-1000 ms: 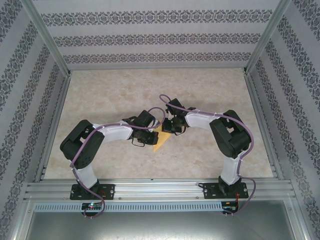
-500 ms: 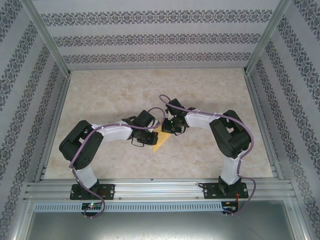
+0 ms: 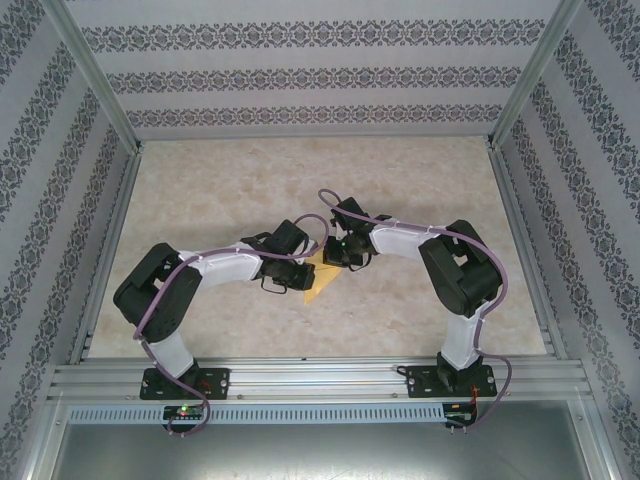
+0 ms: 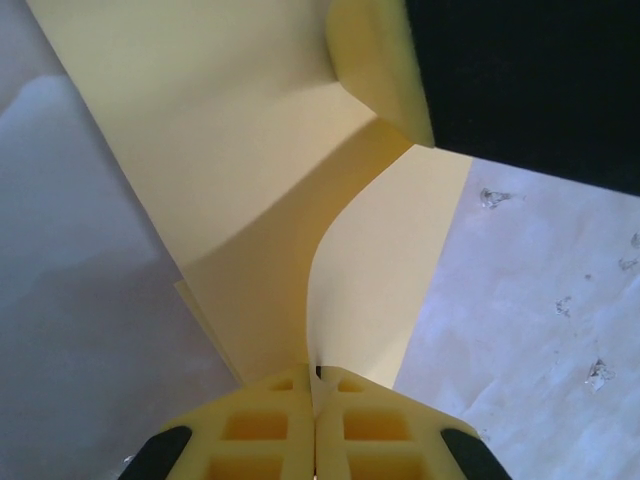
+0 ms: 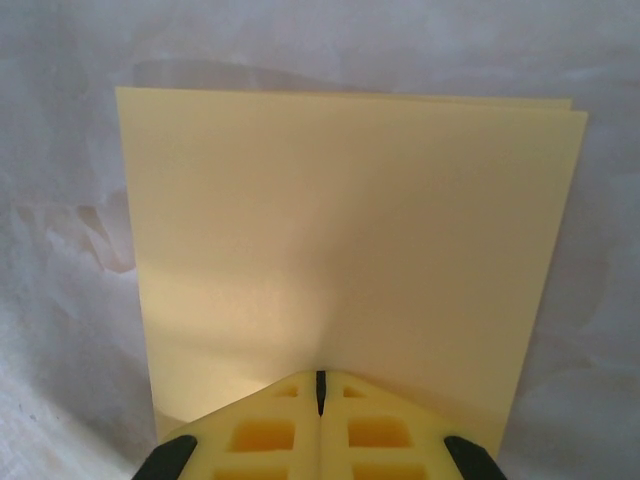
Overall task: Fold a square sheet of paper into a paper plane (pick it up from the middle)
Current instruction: Third fold the triangle at the center of the table.
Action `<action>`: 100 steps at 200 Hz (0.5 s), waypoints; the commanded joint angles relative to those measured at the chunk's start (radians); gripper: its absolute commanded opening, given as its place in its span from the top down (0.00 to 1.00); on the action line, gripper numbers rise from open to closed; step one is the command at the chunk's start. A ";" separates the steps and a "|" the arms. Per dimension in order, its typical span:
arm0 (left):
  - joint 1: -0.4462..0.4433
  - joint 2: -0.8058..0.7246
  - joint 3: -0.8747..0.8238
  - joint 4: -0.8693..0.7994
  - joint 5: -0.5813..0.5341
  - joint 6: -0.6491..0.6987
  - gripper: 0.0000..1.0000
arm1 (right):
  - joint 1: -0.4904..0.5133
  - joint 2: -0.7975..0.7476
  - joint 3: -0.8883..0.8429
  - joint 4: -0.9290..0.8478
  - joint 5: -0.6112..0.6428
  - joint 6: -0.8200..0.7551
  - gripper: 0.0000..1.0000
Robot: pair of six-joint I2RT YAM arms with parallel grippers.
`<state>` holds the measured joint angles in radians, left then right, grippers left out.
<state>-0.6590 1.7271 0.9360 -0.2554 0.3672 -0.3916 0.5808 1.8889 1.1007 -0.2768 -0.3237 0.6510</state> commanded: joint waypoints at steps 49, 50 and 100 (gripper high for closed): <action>0.010 0.022 0.032 -0.050 0.004 0.058 0.91 | 0.012 0.022 -0.023 -0.014 -0.005 -0.026 1.00; 0.010 0.022 0.034 -0.050 0.005 0.058 0.91 | 0.013 0.021 -0.023 -0.012 -0.006 -0.028 1.00; 0.010 0.024 0.062 -0.076 0.008 0.081 0.86 | 0.002 0.016 -0.024 -0.007 -0.063 -0.095 1.00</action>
<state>-0.6590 1.7401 0.9707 -0.2897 0.3664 -0.3462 0.5850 1.8889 1.0946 -0.2653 -0.3504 0.6102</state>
